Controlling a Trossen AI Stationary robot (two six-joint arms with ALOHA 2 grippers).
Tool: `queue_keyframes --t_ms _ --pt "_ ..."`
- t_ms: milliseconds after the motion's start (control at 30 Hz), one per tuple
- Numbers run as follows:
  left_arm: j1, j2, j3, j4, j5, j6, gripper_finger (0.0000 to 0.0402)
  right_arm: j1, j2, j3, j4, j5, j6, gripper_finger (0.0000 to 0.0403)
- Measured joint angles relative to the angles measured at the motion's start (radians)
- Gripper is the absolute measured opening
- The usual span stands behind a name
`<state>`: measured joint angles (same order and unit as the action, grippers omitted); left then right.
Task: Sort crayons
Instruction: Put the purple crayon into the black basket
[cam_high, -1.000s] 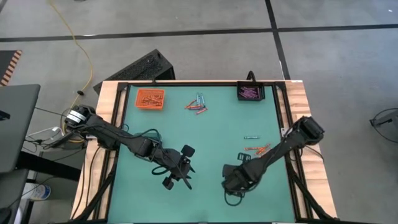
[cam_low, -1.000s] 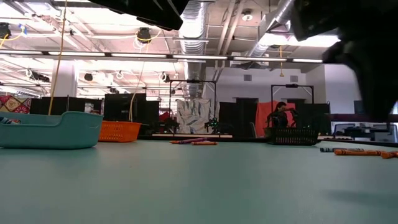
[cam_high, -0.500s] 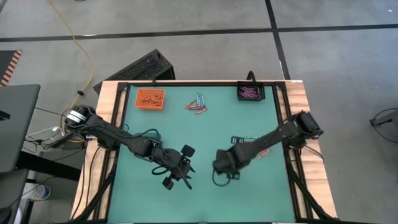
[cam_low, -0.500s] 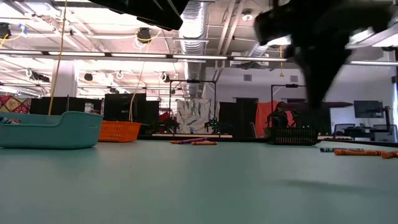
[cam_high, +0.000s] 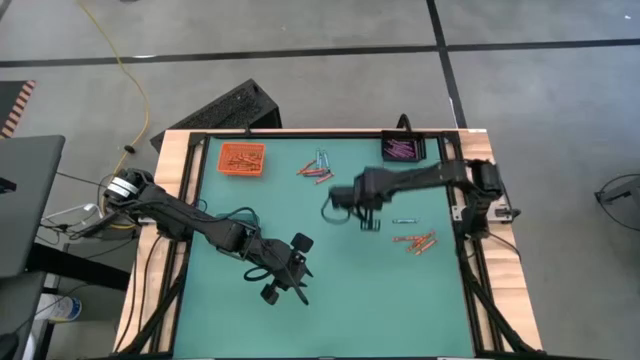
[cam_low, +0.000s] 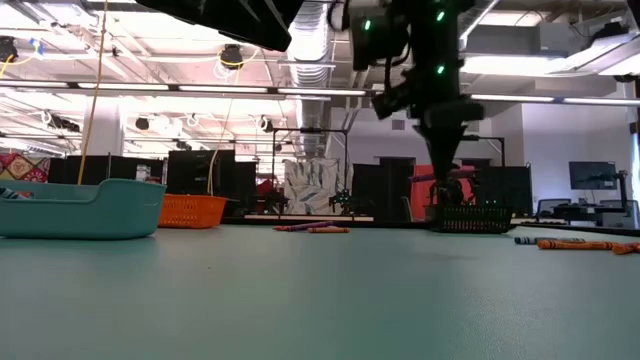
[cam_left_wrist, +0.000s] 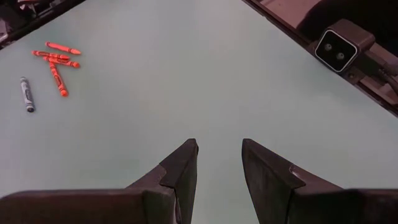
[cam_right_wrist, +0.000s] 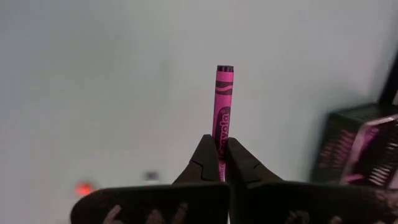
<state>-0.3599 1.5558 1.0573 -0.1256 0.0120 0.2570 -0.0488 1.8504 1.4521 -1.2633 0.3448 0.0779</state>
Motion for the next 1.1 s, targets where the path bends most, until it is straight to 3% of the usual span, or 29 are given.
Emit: queue_keyframes --t_ms 367,533,667,1100 --pt "0.0 0.0 0.0 -0.022 -0.005 0.008 0.0117 -0.365 -0.047 0.0 0.012 0.034 -0.318 0.0" --pt "0.0 0.0 0.0 -0.058 -0.071 -0.02 0.0117 -0.527 -0.128 0.0 0.062 0.022 -0.445 0.0" --pt "0.0 0.0 0.0 -0.07 -0.092 -0.035 0.0117 -0.644 -0.163 0.0 0.096 -0.083 -0.546 0.0" --pt "0.0 0.0 0.0 -0.095 -0.105 -0.078 0.0117 -0.82 -0.161 -0.097 0.286 -0.107 -0.718 0.0"
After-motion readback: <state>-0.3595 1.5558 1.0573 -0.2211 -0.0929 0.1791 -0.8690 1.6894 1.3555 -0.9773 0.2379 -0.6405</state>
